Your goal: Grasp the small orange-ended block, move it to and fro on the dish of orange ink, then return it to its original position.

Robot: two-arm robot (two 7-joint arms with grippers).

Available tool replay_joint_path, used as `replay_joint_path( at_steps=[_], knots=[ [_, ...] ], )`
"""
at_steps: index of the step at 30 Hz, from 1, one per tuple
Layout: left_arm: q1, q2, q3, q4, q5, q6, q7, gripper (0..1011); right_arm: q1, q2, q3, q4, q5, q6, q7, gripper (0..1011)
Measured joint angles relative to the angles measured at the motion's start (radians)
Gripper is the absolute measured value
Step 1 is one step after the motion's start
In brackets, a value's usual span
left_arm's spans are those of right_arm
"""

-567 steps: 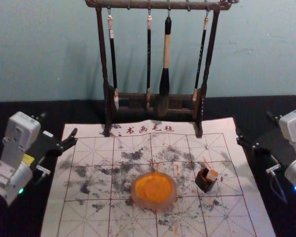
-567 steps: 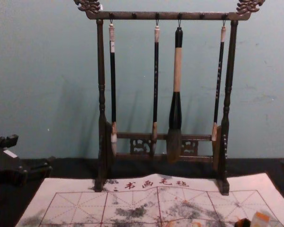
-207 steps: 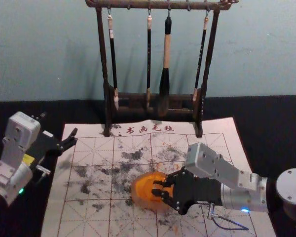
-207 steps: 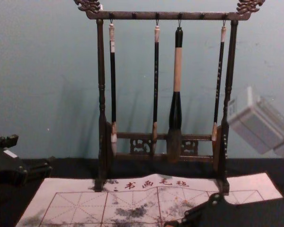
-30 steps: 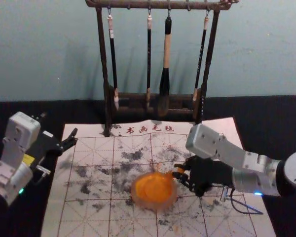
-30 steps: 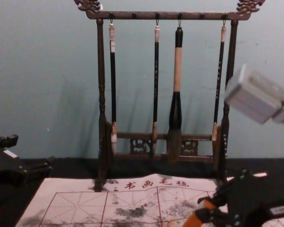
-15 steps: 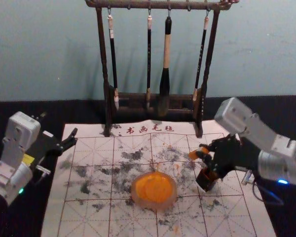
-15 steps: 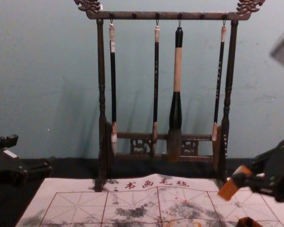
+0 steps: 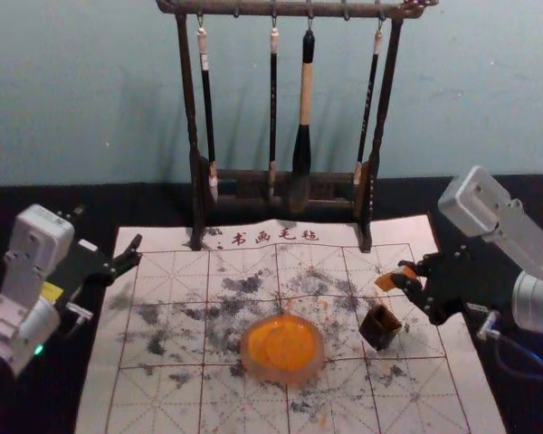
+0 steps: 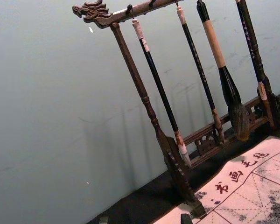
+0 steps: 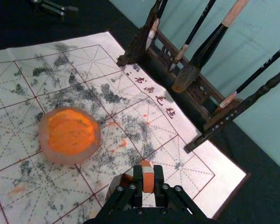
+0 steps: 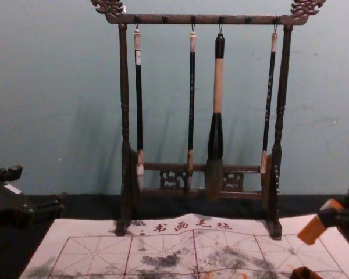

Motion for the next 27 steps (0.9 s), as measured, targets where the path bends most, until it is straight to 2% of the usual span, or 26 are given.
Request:
replay_joint_path(
  at_steps=[13, 27],
  knots=[
    [0.000, 0.000, 0.000, 0.000, 0.000, 0.000, 0.000, 1001, -0.033, 0.041, 0.005, -0.026, 0.028, 0.020, 0.004, 111],
    [0.000, 0.000, 0.000, 0.000, 0.000, 0.000, 0.000, 1001, -0.038, 0.050, -0.015, -0.018, 0.040, 0.026, 0.010, 111]
  ],
)
